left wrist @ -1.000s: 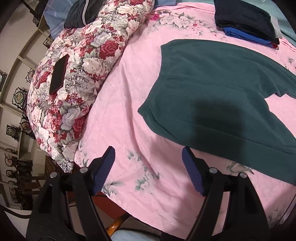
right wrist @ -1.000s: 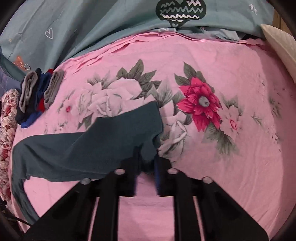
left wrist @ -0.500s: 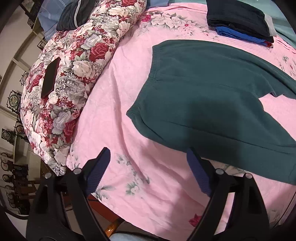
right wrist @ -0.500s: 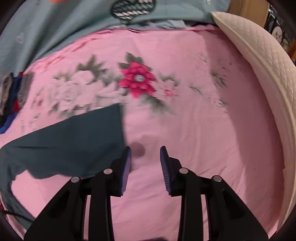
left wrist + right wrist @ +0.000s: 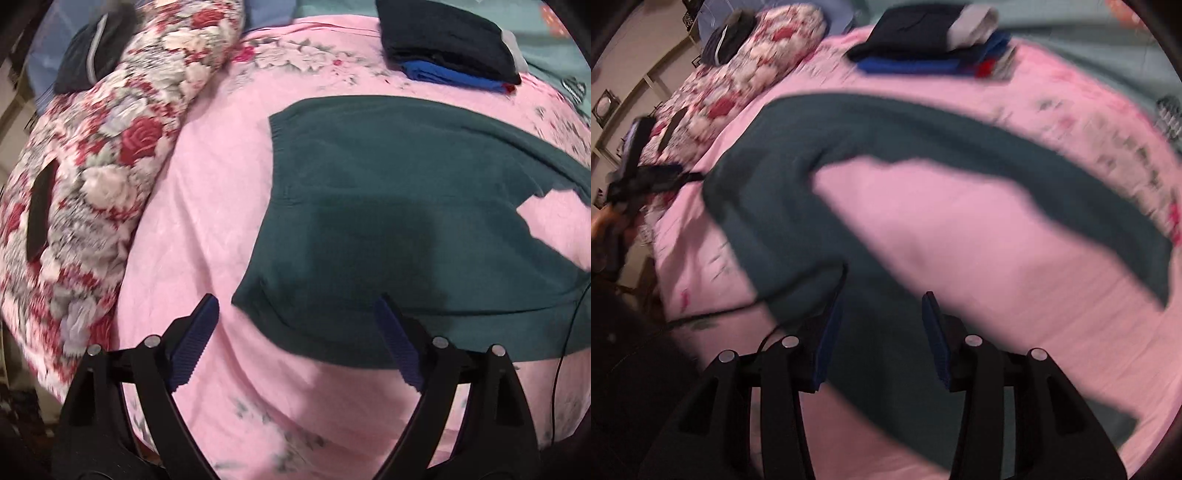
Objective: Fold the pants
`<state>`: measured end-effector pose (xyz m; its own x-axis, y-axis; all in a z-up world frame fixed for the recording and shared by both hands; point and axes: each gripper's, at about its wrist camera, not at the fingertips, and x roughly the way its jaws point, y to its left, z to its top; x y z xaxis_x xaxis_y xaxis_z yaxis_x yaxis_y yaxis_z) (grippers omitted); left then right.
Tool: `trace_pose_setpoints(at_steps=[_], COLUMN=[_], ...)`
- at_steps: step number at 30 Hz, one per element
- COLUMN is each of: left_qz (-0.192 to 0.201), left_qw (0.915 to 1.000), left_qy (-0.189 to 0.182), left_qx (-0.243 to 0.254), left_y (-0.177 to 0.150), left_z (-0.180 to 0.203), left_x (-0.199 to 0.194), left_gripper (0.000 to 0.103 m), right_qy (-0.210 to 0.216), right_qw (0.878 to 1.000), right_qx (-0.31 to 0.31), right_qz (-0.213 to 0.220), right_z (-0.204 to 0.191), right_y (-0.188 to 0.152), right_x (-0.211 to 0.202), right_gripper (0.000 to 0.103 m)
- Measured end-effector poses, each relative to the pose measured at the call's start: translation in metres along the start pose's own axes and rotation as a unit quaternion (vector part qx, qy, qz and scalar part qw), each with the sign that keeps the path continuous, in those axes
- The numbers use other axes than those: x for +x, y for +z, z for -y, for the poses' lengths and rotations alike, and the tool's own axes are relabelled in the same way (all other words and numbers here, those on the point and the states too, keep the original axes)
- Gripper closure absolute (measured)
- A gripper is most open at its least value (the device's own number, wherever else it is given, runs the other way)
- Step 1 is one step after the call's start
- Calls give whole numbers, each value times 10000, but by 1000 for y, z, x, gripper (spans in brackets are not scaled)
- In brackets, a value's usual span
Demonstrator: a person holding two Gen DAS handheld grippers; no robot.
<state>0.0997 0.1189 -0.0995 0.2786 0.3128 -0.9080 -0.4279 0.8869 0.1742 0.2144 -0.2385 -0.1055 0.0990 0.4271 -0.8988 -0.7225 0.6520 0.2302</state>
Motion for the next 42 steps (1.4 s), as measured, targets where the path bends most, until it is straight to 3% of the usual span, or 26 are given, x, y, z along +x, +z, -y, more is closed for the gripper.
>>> trace_pose_setpoints(at_steps=[2,5,7,10,13,17,19,21,26,30,31,32,34,35,39,42], left_qz=[-80,-143,-100,-113,-89,-65,-41,-9,-61,-59,-66,-69,-78,-61,132,393], left_qw=[9999,9991,9988,9978,9975,9970,9973,9978,9987,9991,9991,9991,9993,9993,9989,9961], left_qy=[-95,-393,-483,-646,-697,-764,-734,-661,-499,-409,-411,-412,-377,-358,-428,-549], left_qx=[60,-27,15,44,114,101,62,41,-69,-76,-78,-73,-18,10,170,564], left_y=[3,9,14,22,27,30,28,24,16,13,13,13,16,18,39,70], left_z=[-5,-19,-26,-36,-41,-43,-44,-45,-49,-49,-49,-48,-46,-47,-51,-49], left_x=[15,31,37,48,55,56,53,49,43,39,39,39,40,39,39,42], left_gripper=[15,16,16,16,16,15,15,15,15,15,15,15,15,15,14,14], right_qy=[-96,-390,-535,-1051,-1362,-1516,-1403,-1245,-936,-370,-397,-471,-425,-433,-523,-939], right_qw=[9987,9971,9946,9886,9880,9742,9737,9793,9835,9789,9779,9786,9831,9853,9967,9953], right_qx=[133,410,427,124,-249,-1239,-1380,-1095,-1057,-1346,-1400,-1387,-1067,-887,-341,-225], right_qz=[-488,-512,-774,-1069,-683,-1126,-1149,-1159,-1128,-1495,-1503,-1448,-1429,-1393,-515,-62], right_z=[-16,-30,-39,-54,-74,-96,-95,-89,-96,-116,-120,-118,-110,-101,-74,-59], right_y=[-20,-39,-47,-50,-39,-35,-39,-34,-37,-62,-69,-71,-68,-56,-30,12], right_x=[23,24,23,21,10,35,41,38,18,9,8,9,8,5,-26,-28], right_gripper=[56,56,58,64,62,62,67,102,102,102,102,102,90,76,50,50])
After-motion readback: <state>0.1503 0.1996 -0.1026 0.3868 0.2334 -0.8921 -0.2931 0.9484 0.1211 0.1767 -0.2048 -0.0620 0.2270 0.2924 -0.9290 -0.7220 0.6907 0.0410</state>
